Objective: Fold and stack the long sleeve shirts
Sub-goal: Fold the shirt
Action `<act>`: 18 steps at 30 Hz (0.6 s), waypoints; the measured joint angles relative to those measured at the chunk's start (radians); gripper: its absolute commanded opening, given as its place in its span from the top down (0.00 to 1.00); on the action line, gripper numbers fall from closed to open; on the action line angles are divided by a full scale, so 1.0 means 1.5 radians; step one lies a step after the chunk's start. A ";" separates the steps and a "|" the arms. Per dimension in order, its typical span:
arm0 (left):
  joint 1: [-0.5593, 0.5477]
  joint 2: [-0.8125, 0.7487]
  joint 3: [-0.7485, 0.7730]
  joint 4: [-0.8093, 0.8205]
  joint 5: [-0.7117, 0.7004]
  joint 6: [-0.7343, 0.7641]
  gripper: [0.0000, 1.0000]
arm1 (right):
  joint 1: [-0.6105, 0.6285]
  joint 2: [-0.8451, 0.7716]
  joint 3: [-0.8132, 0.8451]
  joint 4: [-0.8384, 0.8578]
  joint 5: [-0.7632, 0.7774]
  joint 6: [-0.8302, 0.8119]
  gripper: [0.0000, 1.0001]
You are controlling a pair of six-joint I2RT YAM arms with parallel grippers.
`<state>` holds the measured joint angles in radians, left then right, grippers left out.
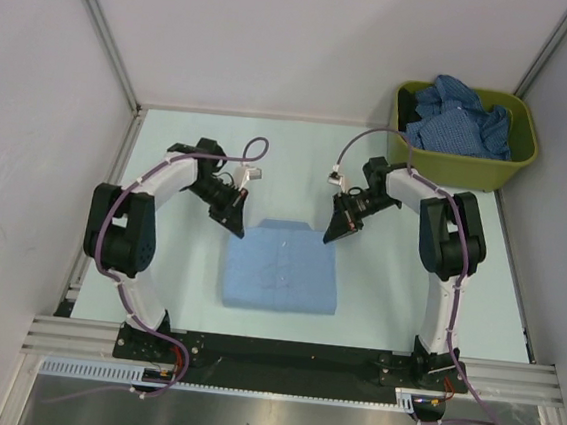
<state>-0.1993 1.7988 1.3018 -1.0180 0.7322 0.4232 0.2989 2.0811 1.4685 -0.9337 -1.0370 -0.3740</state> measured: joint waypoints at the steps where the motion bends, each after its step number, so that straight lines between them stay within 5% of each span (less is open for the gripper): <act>1: 0.002 0.000 0.009 -0.006 0.000 0.002 1.00 | -0.001 0.000 0.008 -0.005 0.000 -0.001 1.00; 9: 0.019 0.031 0.106 -0.029 -0.003 0.016 1.00 | -0.017 0.029 0.128 -0.038 0.000 -0.013 1.00; 18: 0.033 0.197 0.171 0.030 -0.010 0.003 1.00 | -0.026 0.179 0.225 -0.013 0.017 -0.005 1.00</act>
<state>-0.1497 2.0941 1.5578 -0.9737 0.7174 0.4274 0.2600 2.3493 1.8065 -0.9531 -1.0111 -0.3809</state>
